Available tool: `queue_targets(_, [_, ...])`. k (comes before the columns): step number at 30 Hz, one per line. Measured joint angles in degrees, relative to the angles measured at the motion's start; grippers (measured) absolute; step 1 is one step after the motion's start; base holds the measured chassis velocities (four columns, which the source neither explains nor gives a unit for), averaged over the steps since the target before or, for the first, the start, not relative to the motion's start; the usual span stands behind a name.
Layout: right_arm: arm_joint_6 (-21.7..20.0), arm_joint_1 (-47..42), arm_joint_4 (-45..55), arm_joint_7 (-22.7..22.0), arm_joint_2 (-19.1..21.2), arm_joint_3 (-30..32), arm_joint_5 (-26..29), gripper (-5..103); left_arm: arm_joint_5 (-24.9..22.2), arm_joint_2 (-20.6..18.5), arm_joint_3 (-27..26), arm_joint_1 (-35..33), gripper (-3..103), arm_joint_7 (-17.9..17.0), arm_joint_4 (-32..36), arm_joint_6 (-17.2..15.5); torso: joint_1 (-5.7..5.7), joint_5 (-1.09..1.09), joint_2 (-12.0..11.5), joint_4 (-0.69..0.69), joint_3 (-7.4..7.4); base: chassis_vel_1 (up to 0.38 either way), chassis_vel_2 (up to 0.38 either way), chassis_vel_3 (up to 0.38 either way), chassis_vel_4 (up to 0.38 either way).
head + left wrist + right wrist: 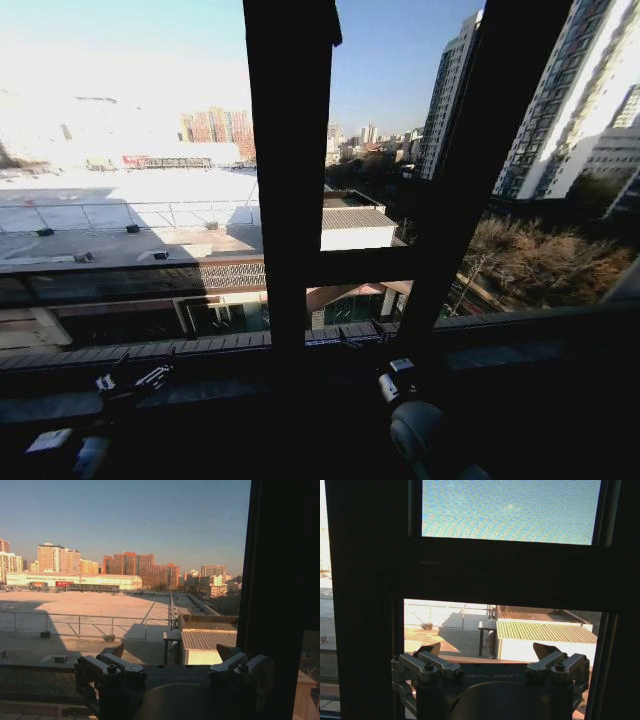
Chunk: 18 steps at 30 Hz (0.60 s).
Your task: Open the curtains by pulling them apart, changing their state from closed to fully open.
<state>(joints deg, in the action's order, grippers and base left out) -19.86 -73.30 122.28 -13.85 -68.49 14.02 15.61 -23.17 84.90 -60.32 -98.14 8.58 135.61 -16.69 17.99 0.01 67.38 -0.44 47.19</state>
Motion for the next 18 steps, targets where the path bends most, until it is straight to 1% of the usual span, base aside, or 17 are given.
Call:
queue_targets(7, [0.0,0.6,0.3,-0.1,0.4,-0.1,0.0,100,0.2,0.0,-0.2,0.1,100,0.0,-0.3,0.4,0.0,-0.01,0.0,0.0,0.0,-0.287,-0.426,0.27,0.435])
queue_targets(11, [-0.1,0.5,0.7,-0.2,0.7,-0.1,-0.1,100,0.1,-0.2,-0.4,0.3,100,0.0,-0.6,0.6,0.0,0.0,0.0,-0.01,0.0,-0.228,-0.443,0.227,0.444])
queue_targets(16, [-0.7,0.1,1.3,-1.2,0.8,0.0,-0.3,100,0.1,-0.1,-0.4,0.0,100,0.1,-0.7,1.2,0.0,0.02,0.0,-0.01,0.0,-0.134,-0.437,0.126,0.447])
queue_targets(18, [-0.9,0.0,1.4,-1.6,0.8,0.0,-0.3,100,0.1,-0.1,-0.4,-0.2,100,0.1,-0.7,1.4,-0.01,0.04,0.0,0.01,-0.01,-0.006,-0.365,0.035,0.375])
